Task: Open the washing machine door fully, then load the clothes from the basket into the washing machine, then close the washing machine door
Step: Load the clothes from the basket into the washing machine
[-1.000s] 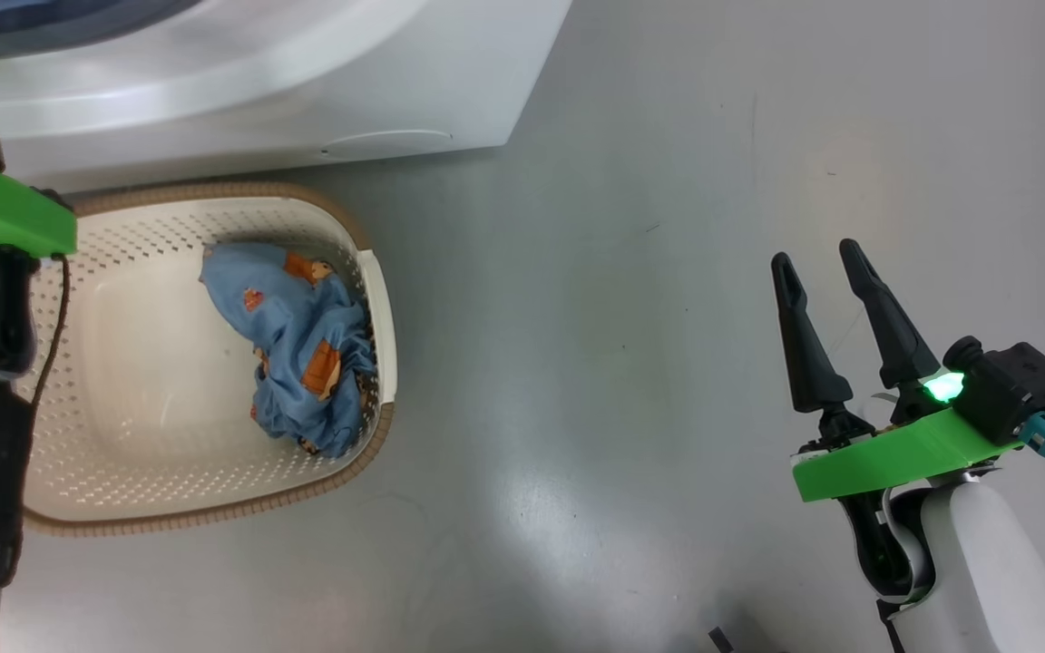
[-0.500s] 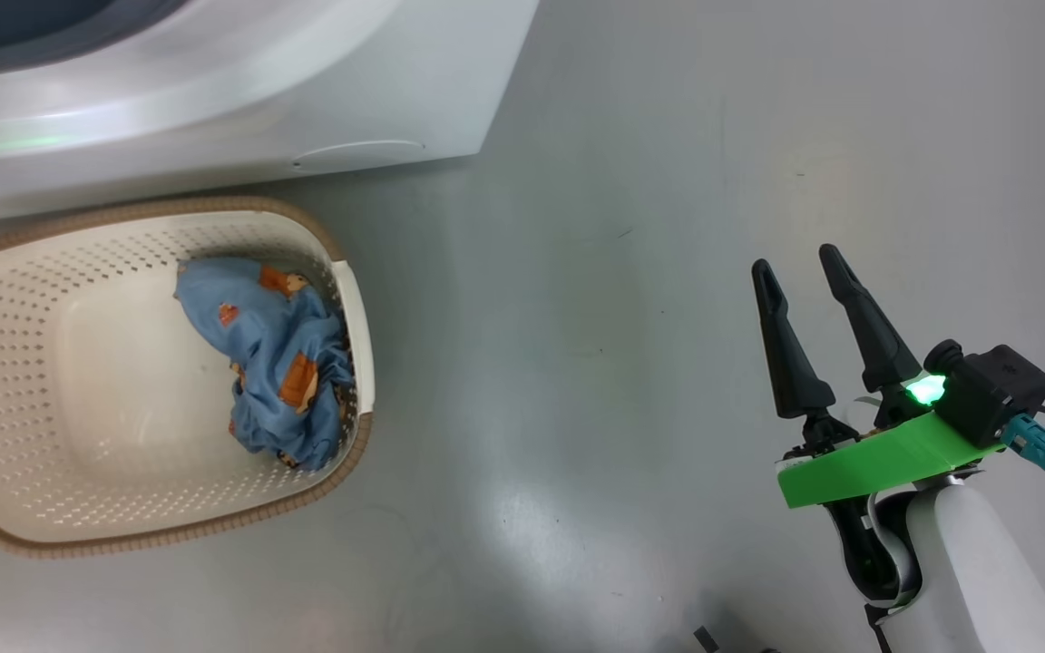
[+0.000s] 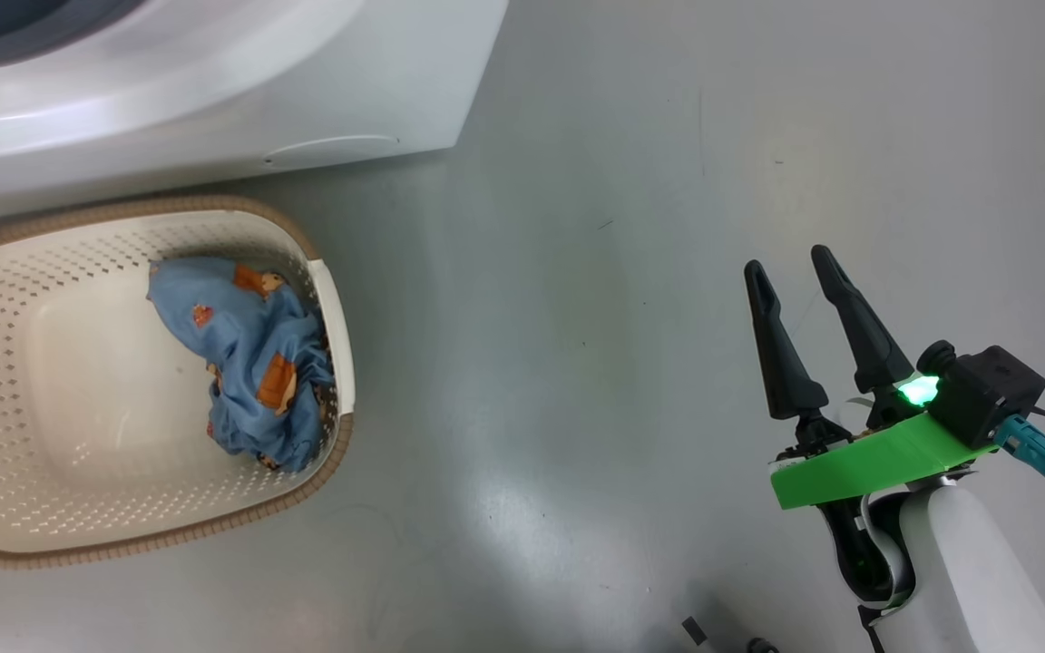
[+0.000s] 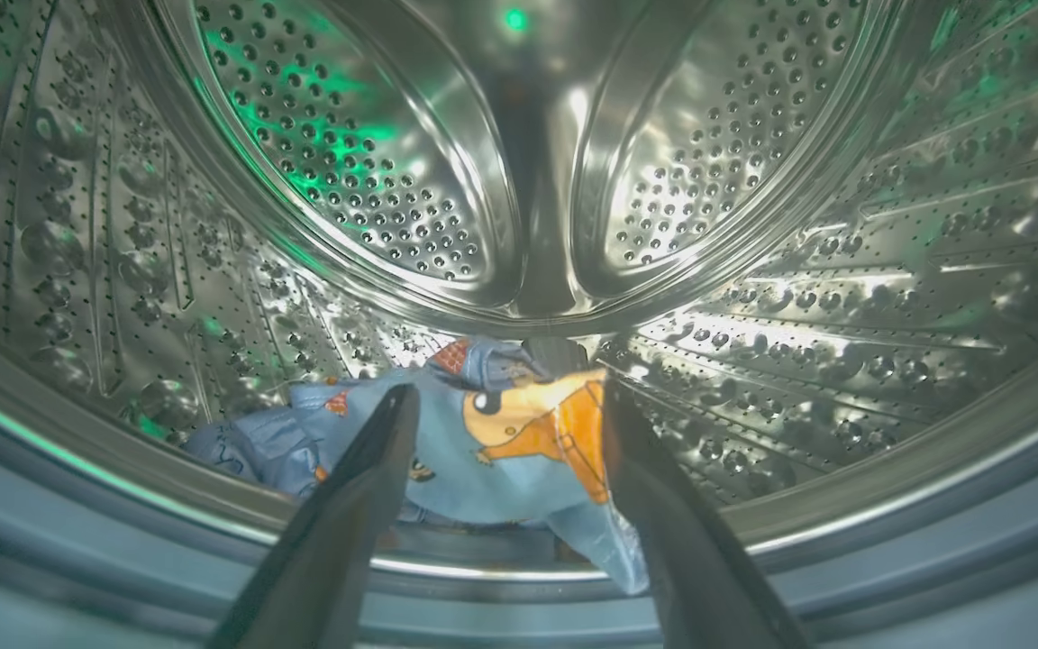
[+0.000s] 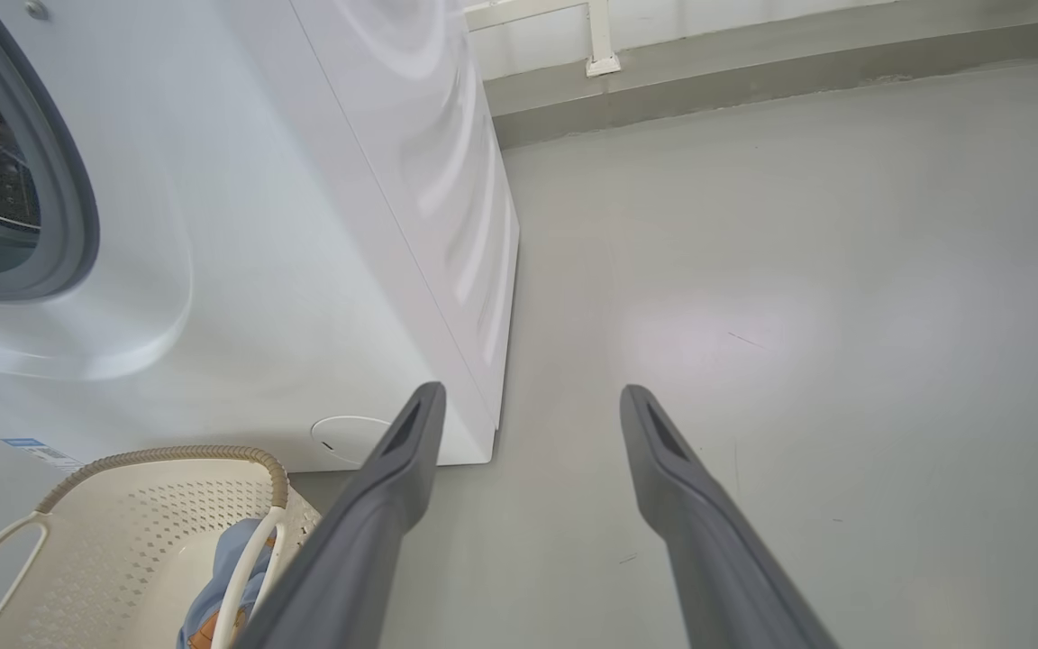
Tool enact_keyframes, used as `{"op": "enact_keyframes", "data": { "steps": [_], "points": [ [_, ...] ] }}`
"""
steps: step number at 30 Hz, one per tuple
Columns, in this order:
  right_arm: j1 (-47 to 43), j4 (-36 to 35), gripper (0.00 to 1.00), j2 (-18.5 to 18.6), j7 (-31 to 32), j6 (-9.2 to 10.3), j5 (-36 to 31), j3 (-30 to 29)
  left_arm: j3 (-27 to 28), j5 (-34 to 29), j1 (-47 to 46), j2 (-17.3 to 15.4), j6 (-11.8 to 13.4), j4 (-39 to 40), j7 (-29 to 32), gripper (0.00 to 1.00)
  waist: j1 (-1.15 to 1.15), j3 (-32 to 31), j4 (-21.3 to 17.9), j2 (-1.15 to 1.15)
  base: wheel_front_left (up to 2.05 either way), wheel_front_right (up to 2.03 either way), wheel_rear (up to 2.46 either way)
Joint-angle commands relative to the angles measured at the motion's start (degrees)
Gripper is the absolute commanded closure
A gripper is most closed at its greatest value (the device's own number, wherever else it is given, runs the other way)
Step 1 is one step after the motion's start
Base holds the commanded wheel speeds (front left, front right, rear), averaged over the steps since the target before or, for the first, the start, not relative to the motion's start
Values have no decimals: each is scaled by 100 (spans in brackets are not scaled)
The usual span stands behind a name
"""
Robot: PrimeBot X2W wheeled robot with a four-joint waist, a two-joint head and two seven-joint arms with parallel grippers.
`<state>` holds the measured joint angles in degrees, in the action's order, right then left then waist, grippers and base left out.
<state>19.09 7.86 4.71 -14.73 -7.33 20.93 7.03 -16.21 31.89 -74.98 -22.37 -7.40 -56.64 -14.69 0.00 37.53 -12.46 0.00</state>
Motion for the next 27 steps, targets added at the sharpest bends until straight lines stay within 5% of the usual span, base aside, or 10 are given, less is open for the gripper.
{"op": "enact_keyframes", "data": {
  "steps": [1, 27],
  "points": [
    [-56, -122, 0, -30, -27, -16, 49, 113, 47, -51, -96, -267, -9, 76, -31, 0, 0, 11, 12, 0, 0, 0, 0],
    [5, -69, 0, -55, -27, -16, 64, 221, -1140, 143, -923, -376, -9, -1010, 80, 0, 0, -6, -53, 0, 0, 0, 0]
  ]
}}
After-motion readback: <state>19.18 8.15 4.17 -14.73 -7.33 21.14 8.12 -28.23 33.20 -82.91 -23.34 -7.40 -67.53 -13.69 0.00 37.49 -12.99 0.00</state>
